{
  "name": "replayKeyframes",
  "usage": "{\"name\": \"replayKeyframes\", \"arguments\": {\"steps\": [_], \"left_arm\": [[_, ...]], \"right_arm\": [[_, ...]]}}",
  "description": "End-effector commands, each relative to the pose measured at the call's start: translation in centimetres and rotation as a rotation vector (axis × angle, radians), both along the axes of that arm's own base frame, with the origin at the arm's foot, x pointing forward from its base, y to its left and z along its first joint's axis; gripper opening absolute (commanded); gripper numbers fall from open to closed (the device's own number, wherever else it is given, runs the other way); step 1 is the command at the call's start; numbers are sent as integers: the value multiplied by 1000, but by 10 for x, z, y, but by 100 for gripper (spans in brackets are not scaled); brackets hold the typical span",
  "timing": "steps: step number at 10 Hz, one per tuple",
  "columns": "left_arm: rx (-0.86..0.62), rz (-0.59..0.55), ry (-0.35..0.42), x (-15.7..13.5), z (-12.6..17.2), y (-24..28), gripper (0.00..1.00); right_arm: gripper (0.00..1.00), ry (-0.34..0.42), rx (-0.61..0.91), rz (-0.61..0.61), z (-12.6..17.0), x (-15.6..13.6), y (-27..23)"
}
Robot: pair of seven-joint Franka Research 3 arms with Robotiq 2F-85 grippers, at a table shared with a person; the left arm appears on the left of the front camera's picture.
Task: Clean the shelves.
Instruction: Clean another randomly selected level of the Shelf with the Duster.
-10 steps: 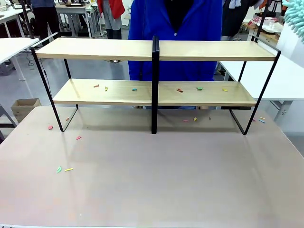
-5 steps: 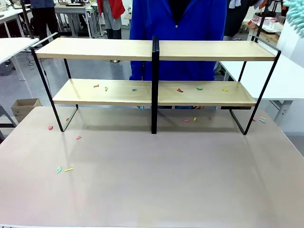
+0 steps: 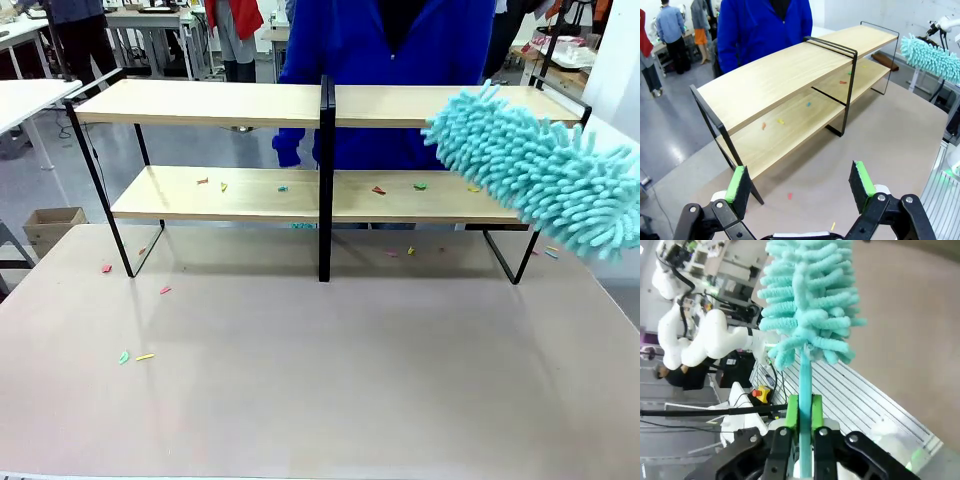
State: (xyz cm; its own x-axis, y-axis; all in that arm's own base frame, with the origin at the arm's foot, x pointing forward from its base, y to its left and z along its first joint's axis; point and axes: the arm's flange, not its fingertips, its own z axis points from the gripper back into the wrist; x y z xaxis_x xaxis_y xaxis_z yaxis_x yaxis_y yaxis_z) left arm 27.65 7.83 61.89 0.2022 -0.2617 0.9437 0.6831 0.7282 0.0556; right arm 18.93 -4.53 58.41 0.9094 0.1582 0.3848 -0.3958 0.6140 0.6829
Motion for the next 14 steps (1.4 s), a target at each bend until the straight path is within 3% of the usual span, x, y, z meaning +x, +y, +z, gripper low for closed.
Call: {"name": "replayKeyframes", "arguments": {"steps": [1, 3, 6, 7, 8, 9, 12, 13, 14], "left_arm": [[-3, -8, -6, 0, 0, 0, 100], [-3, -8, -6, 0, 0, 0, 100], [-3, -8, -6, 0, 0, 0, 100], [-3, -8, -6, 0, 0, 0, 100], [-3, -8, -6, 0, 0, 0, 100], [-3, -8, -6, 0, 0, 0, 100], [-3, -8, -6, 0, 0, 0, 100], [-3, -8, -6, 0, 0, 0, 100], [-3, -8, -6, 0, 0, 0, 100]], "right_arm": [[12, -4, 7, -5, 1, 0, -2], [12, 105, -121, 90, -11, 28, 30], [12, 138, -155, 127, -28, 77, 59], [0, 169, -182, 98, -39, 92, 72], [0, 202, -201, 71, -52, 105, 82], [0, 197, -177, 49, -62, 119, 93], [0, 89, -144, -38, -77, 173, 127], [0, 106, -145, -32, -81, 183, 131], [0, 143, -104, 17, -68, 165, 116]]}}
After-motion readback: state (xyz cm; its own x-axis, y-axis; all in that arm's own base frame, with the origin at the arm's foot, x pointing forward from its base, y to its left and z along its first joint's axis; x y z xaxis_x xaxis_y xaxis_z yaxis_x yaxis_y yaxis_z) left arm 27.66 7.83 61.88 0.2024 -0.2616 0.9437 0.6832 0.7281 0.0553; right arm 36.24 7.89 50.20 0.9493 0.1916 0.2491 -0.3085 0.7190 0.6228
